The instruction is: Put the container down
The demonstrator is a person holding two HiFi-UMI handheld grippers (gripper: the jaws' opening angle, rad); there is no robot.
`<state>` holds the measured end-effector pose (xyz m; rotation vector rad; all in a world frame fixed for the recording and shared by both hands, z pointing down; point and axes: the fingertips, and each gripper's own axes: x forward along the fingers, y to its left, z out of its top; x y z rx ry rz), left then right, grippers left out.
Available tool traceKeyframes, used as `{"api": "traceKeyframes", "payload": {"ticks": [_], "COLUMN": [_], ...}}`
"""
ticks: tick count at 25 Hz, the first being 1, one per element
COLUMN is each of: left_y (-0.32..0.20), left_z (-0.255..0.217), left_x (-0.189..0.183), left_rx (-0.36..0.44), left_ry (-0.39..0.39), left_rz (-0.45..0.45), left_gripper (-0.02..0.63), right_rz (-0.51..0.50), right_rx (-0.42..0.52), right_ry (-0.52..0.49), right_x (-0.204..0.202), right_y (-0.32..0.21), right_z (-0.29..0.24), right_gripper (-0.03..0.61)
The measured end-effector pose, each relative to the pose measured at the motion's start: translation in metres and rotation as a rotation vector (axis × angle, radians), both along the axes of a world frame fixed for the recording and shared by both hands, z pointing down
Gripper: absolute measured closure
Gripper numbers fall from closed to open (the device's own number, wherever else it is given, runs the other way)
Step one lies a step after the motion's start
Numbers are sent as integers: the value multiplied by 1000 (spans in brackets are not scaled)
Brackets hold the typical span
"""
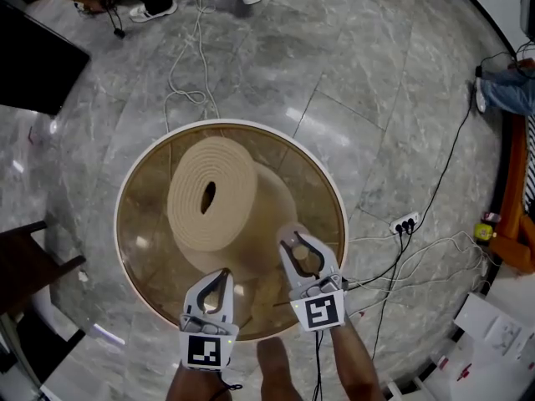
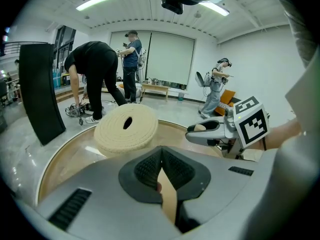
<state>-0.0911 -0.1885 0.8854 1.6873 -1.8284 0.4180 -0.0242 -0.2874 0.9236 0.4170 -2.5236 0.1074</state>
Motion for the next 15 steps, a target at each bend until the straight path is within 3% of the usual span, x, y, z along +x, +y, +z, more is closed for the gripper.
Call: {"api": "traceKeyframes", "payload": {"ticks": [3, 6, 15], "left_y": [0, 1, 2], "left_z": [-9, -21, -67], "left_x": [1, 1, -4], "left_rx": [6, 11, 56], "left_ry": [-4, -2, -36], "left_rz": [5, -1, 4], "left_gripper": [596, 595, 595], "right_rz": [3, 19, 6], "right_rx": [-10, -27, 0], "right_ry": [-9, -24, -46], "right_x": [2, 5, 1], "right_y": [-2, -4, -1], "right_z": [-3, -13, -60], "right_gripper": [446, 381, 379]}}
